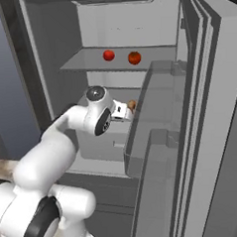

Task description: Place one tomato and one chicken drumstick in each tupperware on the nearby counter, to pack two identical lunches.

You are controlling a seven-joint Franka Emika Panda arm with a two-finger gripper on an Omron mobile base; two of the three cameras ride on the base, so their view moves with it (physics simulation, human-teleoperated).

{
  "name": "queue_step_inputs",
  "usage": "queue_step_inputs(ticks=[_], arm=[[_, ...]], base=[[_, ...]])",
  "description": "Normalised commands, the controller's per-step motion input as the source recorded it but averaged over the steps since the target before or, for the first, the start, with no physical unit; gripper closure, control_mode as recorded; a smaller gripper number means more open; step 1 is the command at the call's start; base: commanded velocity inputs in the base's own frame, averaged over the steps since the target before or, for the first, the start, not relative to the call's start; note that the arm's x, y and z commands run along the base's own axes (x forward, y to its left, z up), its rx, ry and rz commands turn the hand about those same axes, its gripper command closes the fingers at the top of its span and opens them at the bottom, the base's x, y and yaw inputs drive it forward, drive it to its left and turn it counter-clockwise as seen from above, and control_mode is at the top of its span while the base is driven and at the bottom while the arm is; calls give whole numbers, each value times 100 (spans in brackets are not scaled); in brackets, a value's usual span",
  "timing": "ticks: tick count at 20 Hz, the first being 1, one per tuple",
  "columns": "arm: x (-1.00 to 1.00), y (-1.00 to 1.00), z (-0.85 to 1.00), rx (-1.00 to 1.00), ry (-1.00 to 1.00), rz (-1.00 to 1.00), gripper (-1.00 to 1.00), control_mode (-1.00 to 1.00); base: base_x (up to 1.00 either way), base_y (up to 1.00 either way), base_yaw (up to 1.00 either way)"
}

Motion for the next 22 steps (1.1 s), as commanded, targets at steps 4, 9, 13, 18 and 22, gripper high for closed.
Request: queue_step_inputs(ticks=[4, 9, 13, 18, 22], arm=[[38, -24, 0, 4, 1, 0, -100, -100], [48, -8, 0, 0, 9, 0, -100, -100], [42, 0, -10, 0, 3, 0, -100, -100], [26, 0, -31, 0, 0, 0, -100, -100], [18, 0, -37, 0, 0, 0, -100, -100]], base=[[0, 0, 0], [0, 0, 0], [0, 0, 0], [0, 0, 0], [0, 0, 0]])
